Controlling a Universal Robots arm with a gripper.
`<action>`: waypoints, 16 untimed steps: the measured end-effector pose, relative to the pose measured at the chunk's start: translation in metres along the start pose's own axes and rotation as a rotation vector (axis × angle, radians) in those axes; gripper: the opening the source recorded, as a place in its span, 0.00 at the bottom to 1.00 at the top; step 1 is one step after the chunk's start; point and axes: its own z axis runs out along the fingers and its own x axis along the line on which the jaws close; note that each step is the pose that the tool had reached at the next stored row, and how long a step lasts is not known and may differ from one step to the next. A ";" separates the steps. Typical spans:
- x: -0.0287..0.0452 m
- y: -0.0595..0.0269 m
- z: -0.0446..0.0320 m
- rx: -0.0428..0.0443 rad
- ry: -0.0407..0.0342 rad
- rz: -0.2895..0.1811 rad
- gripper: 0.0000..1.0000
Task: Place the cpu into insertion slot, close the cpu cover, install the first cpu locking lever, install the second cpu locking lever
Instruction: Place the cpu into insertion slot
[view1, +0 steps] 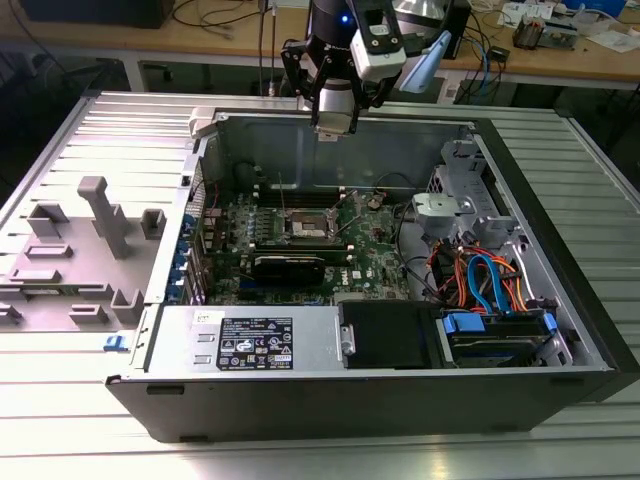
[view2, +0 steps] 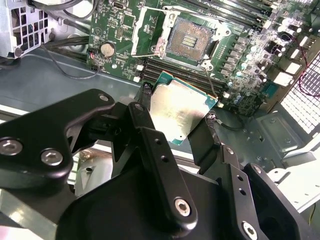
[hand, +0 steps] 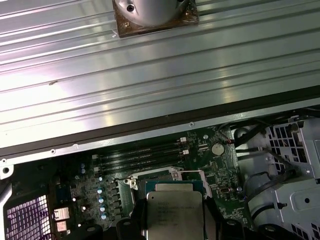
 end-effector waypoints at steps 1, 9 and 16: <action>0.0000 0.0000 0.0000 0.0000 -0.0001 0.002 0.55; 0.0000 0.0000 0.0001 -0.0007 -0.0028 0.032 0.55; 0.0000 0.0000 0.0004 -0.0019 -0.0087 0.099 0.55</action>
